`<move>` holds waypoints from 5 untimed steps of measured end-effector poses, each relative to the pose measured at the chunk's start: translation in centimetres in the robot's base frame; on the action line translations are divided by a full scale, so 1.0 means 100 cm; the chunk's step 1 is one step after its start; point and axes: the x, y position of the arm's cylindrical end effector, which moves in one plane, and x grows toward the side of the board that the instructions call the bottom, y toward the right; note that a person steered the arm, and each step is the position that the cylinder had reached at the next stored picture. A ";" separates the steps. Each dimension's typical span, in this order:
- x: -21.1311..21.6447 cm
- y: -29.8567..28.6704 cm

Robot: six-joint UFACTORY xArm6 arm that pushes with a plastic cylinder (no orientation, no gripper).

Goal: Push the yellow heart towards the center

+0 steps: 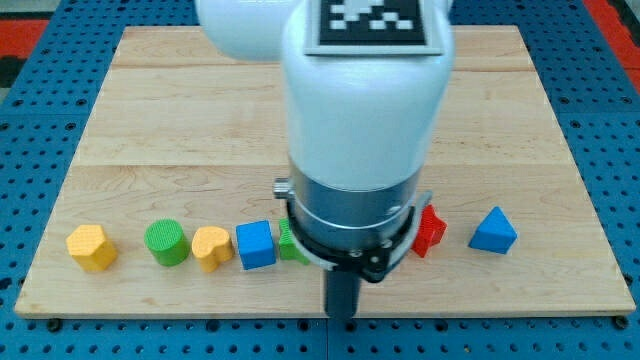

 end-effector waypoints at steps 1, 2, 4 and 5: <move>-0.001 -0.064; -0.002 -0.122; -0.003 -0.146; -0.045 -0.128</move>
